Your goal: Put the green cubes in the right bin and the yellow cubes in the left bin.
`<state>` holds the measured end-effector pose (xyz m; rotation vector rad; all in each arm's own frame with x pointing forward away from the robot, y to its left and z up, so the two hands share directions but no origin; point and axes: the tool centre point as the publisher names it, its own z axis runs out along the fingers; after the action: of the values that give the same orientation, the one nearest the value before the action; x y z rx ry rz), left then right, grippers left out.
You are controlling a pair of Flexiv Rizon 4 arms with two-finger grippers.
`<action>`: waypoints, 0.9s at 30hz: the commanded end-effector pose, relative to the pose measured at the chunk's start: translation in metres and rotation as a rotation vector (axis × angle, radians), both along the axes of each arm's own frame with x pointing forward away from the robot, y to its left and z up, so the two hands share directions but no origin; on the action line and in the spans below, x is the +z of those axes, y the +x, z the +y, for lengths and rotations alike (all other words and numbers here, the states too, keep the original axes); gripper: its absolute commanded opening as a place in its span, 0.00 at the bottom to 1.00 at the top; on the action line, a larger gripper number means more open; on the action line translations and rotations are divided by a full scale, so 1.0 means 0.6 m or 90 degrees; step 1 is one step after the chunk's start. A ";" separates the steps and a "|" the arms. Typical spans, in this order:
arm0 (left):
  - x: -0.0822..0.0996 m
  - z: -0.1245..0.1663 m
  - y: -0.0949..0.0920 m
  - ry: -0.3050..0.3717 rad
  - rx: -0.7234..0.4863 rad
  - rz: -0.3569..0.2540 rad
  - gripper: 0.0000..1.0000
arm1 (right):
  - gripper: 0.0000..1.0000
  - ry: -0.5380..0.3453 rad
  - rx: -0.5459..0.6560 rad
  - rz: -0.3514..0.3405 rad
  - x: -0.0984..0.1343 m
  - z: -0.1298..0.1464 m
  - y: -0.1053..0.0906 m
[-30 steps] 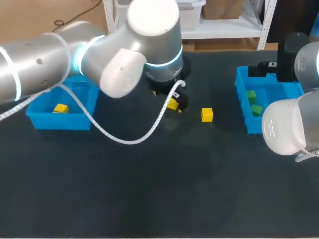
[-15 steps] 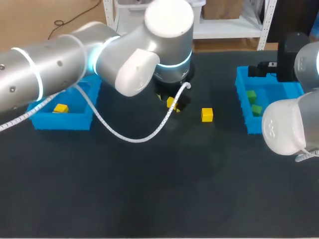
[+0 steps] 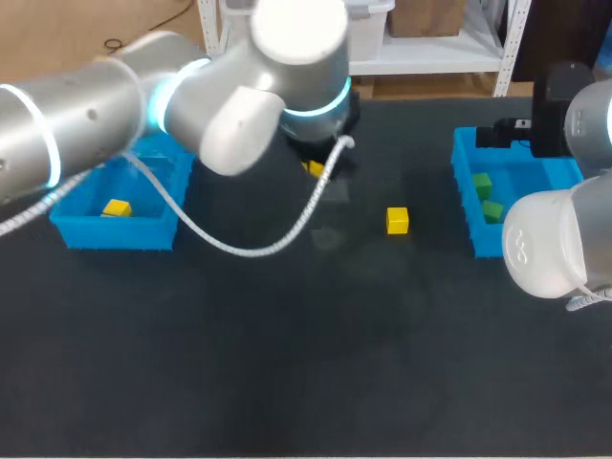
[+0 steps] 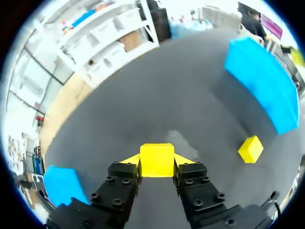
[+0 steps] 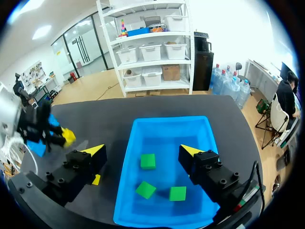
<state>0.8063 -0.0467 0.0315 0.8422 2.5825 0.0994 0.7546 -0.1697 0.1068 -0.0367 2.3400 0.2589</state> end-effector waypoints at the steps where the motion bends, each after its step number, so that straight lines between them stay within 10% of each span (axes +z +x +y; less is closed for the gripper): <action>1: 0.094 0.097 -0.031 -0.042 0.027 -0.088 0.00 | 1.00 -0.002 -0.001 0.000 0.001 0.001 -0.001; 10: 0.164 0.297 -0.035 -0.052 0.176 -0.146 0.00 | 1.00 -0.002 -0.001 0.000 0.001 0.001 -0.001; 22: 0.097 0.449 -0.092 0.002 0.293 -0.087 0.00 | 1.00 -0.002 -0.001 0.000 0.001 0.001 -0.001; 23: 0.087 0.453 -0.094 0.011 0.295 -0.064 0.11 | 1.00 -0.002 -0.001 0.000 0.001 0.001 -0.001; 24: 0.081 0.455 -0.094 0.021 0.298 -0.056 0.71 | 1.00 -0.002 -0.001 0.000 0.001 0.001 -0.001; 25: 0.078 0.458 -0.093 0.015 0.305 -0.058 1.00 | 1.00 -0.002 -0.001 0.000 0.001 0.001 -0.001; 27: 0.076 0.460 -0.091 0.016 0.307 -0.058 1.00 | 1.00 -0.002 -0.001 0.000 0.001 0.001 -0.001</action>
<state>0.7501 0.2266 0.0815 0.1999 2.6659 0.3131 0.7546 -0.1697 0.1068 -0.0366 2.3400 0.2589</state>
